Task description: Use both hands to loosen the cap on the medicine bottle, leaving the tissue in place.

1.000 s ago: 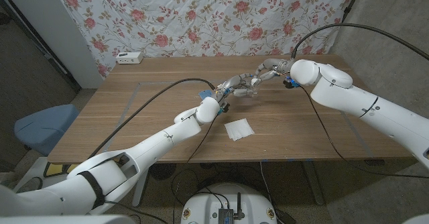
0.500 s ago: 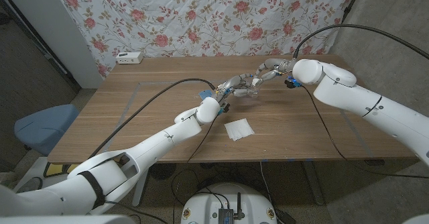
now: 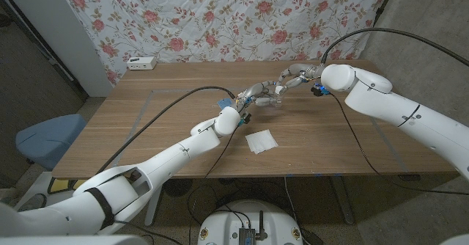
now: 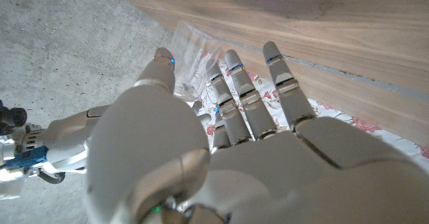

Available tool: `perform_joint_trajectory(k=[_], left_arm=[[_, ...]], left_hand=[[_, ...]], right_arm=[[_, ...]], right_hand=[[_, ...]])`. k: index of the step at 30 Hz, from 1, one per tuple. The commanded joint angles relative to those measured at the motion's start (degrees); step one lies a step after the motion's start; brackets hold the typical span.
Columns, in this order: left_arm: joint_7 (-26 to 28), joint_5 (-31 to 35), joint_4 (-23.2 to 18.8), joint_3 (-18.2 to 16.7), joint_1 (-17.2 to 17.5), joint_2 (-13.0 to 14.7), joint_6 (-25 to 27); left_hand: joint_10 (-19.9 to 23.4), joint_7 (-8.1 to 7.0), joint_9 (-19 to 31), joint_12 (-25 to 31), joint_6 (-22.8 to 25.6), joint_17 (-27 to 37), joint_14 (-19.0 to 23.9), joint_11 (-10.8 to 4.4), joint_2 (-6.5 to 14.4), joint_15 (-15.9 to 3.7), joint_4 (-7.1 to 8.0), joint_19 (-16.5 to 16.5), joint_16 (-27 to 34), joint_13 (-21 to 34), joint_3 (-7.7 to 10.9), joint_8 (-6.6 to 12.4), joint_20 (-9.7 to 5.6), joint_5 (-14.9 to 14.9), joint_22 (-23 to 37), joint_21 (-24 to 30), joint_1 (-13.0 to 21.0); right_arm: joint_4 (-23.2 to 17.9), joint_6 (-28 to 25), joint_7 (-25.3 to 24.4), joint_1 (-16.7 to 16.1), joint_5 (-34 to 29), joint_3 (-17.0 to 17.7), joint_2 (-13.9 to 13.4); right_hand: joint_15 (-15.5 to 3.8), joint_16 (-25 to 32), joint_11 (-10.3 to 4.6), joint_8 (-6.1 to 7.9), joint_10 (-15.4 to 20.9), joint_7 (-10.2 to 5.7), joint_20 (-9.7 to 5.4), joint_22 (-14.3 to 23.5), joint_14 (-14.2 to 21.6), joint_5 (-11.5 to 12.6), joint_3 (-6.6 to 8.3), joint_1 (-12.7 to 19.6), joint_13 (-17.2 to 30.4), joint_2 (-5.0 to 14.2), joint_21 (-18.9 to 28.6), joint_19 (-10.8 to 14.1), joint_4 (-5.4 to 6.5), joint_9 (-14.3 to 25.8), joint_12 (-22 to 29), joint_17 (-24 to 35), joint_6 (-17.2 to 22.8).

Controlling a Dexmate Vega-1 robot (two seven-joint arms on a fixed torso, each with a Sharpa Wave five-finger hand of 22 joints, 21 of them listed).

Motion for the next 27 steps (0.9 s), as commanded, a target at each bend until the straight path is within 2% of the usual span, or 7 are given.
perform_joint_trajectory(k=[1, 9, 14, 15, 24, 27], left_arm=[[0.0, -0.1, 0.1, -0.1, 0.1, 0.1, -0.2], [0.0, -0.2, 0.6, -0.1, 0.0, -0.1, -0.5], [-0.1, -0.2, 0.7, 0.0, -0.1, -0.1, -0.6], [-0.1, -0.2, 0.8, 0.0, -0.1, -0.2, -0.6], [-0.1, -0.2, 0.9, 0.0, -0.3, -0.2, -0.6], [-0.1, -0.2, 1.0, 0.0, -0.3, -0.2, -0.6]], left_hand=[[1.4, -0.33, 0.1, 0.2, 0.2, 0.1, 0.6, -0.60, 0.7, -3.87, -0.05, 0.0, 0.0, 0.2, 0.57, -0.09, 0.06, 0.4, 0.2, 0.0, 0.1], [1.4, -0.36, 0.1, 0.2, 0.2, 0.1, 0.8, -0.63, 0.8, -4.01, -0.04, -0.1, 0.1, 0.2, 0.69, -0.10, 0.06, 0.4, 0.2, -0.1, 0.0], [1.4, -0.38, 0.1, 0.2, 0.1, 0.2, 0.8, -0.71, 0.9, -3.93, -0.01, -0.1, 0.1, 0.2, 0.77, -0.11, 0.06, 0.4, 0.2, -0.1, -0.1], [1.4, -0.44, 0.1, 0.2, 0.1, 0.2, 0.8, -0.71, 0.9, -3.90, -0.01, -0.1, 0.1, 0.2, 0.78, -0.11, 0.08, 0.4, 0.2, -0.1, -0.1], [1.5, -0.78, 0.1, 0.2, 0.2, 0.2, 0.8, -0.67, 1.0, -3.95, -0.05, -0.2, 0.0, 0.2, 0.97, -0.08, 0.07, 0.4, 0.2, -0.1, -0.1], [1.5, -0.81, 0.1, 0.2, 0.2, 0.2, 0.9, -0.61, 1.0, -4.04, -0.05, -0.2, 0.0, 0.2, 1.02, -0.08, 0.12, 0.4, 0.2, -0.1, -0.2]], right_arm=[[0.8, 1.1, 0.1, 0.3, 1.8, 0.2, 0.1], [1.3, 1.5, 1.0, 0.7, 3.2, 0.4, -0.1], [1.4, 1.9, 1.3, 1.0, 3.8, 0.4, -0.2], [1.5, 1.9, 1.5, 1.0, 3.9, 0.4, -0.2], [2.2, 2.9, 2.5, 1.5, 5.3, 0.3, -0.2], [2.3, 2.9, 2.6, 1.6, 5.5, 0.3, -0.3]], right_hand=[[-0.39, -0.1, -0.47, 1.21, 0.3, -4.09, -0.14, 0.1, 0.1, 0.3, 0.58, 0.7, 0.1, 0.46, -0.1, 0.4, -0.01, 0.0, -0.2, 0.1, 4.2], [-0.66, -0.2, -0.67, 1.12, 0.3, -4.60, -0.37, 0.1, 0.1, 0.5, 0.95, 1.6, 0.1, 1.12, -0.1, 0.3, -0.18, -0.2, -0.2, 0.1, 4.4], [-1.01, -0.2, -1.00, 0.74, 0.2, -4.88, -0.76, 0.1, 0.0, 1.0, 1.81, 3.4, 0.1, 2.31, -0.2, 0.1, -0.50, -0.7, -0.3, 0.0, 4.3], [-1.02, -0.3, -1.83, 0.54, 0.5, -4.89, -0.79, 0.1, -0.1, 1.1, 2.05, 4.0, 0.1, 2.63, -0.3, -0.1, -0.58, -0.8, -0.2, 0.0, 4.2], [-1.11, -0.4, -2.25, -0.18, 0.2, -4.87, -0.86, 0.1, -0.2, 1.4, 2.32, 5.1, 0.1, 2.79, -0.2, 0.0, -0.71, -1.3, -0.4, 0.0, 3.5], [-0.97, -0.5, -2.24, -1.07, 0.1, -4.81, -0.71, 0.1, -0.4, 1.6, 2.39, 5.7, 0.1, 2.69, -0.2, 0.0, -0.73, -1.7, -0.4, -0.1, 2.3]])
